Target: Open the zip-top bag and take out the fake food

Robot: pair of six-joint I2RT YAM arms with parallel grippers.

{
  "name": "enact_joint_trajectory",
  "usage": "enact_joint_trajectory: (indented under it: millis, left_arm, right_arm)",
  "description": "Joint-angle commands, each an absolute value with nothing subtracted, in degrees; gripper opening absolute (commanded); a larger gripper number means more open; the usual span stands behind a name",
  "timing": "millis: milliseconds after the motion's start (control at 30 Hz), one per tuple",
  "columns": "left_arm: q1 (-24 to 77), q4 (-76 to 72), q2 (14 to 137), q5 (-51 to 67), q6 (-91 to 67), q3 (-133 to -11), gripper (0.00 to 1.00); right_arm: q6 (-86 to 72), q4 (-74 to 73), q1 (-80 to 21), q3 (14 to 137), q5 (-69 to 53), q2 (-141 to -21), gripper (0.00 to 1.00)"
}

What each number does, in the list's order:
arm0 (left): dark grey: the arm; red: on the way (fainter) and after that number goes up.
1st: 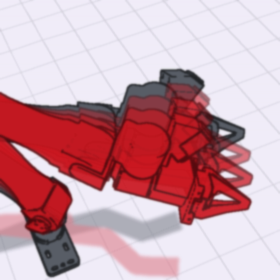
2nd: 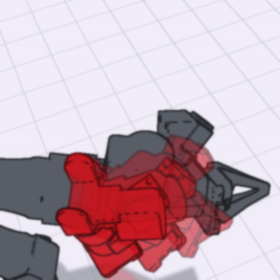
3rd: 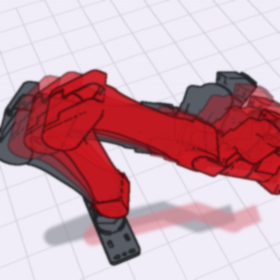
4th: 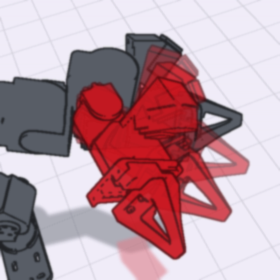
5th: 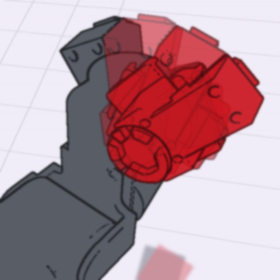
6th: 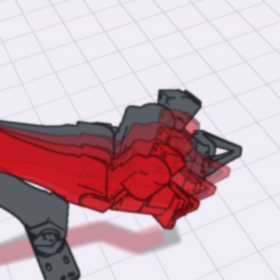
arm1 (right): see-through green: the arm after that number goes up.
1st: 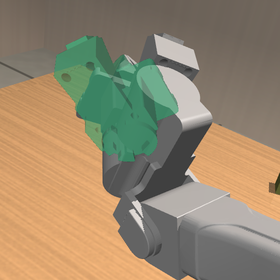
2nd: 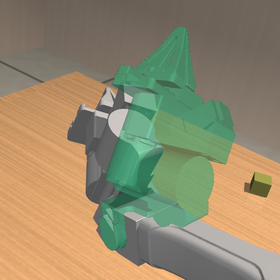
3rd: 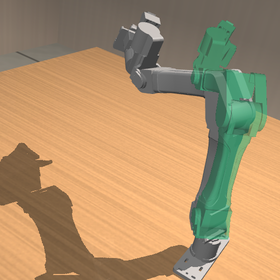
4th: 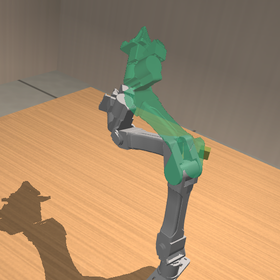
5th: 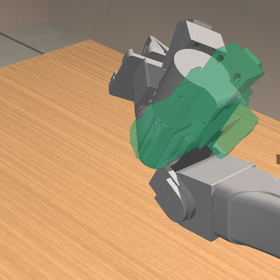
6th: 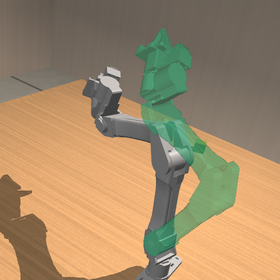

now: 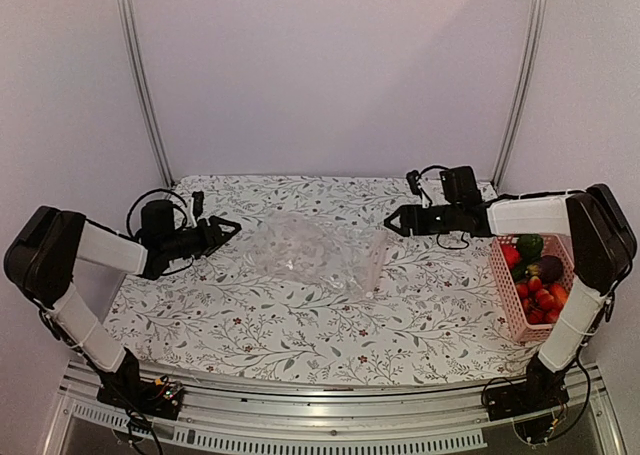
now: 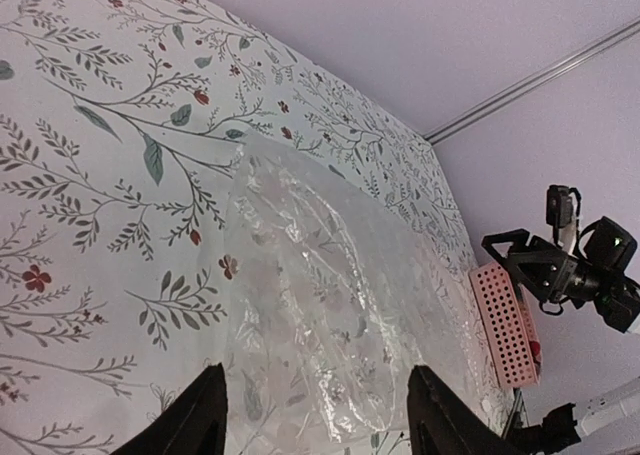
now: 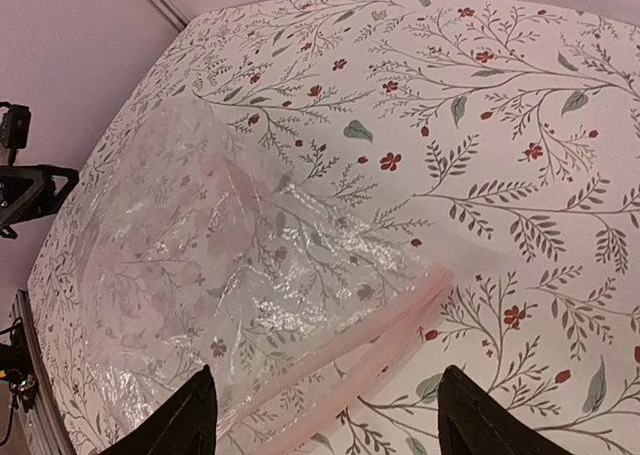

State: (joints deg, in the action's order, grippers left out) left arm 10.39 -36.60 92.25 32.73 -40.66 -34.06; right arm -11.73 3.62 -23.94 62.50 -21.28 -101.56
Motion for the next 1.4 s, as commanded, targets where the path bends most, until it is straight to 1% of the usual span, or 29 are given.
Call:
enact_joint_trajectory:
  millis: [0,167,300,433,667,867,1000,1067,1200,1367]
  left_arm:
    - [11.69,-34.85,91.38,35.03,-37.8,-31.67,0.61]
    - [14.1,-32.52,92.33,33.7,-36.03,-32.49,0.62]
    - [14.31,-31.72,94.22,32.2,-36.02,-33.46,0.62]
    - [15.35,-30.79,95.68,31.3,-35.27,-34.65,0.62]
    - [17.35,-28.96,96.66,29.55,-33.68,-35.77,0.61]
    - [17.92,-29.32,97.1,30.41,-33.63,-35.7,0.56]
    - [17.92,-29.84,97.35,31.63,-33.9,-35.26,0.51]
    - [17.93,-30.28,97.3,32.03,-33.98,-34.69,0.48]
    - [17.89,-31.24,97.79,33.14,-34.81,-33.92,0.42]
    - [17.64,-32.48,98.73,33.73,-35.56,-32.65,0.35]
  right_arm:
    - [-18.53,3.43,-25.03,55.3,-32.79,-96.77,0.74]
    - [-22.63,3.78,-29.59,50.53,-33.15,-93.84,0.75]
    - [-25.51,4.92,-32.43,48.24,-33.46,-93.83,0.75]
    - [-28.01,7.19,-34.09,47.0,-35.16,-95.24,0.71]
    - [-29.82,9.48,-34.89,48.23,-34.49,-98.22,0.66]
    - [-31.34,12.35,-34.95,49.81,-35.41,-102.69,0.6]
    - [-31.38,12.91,-34.98,49.68,-35.04,-104.29,0.52]
    - [-31.29,13.0,-34.93,49.51,-34.5,-104.62,0.45]
    - [-31.14,13.1,-34.83,49.07,-33.02,-105.36,0.29]
    - [-30.85,13.03,-34.73,48.16,-31.76,-105.69,0.05]
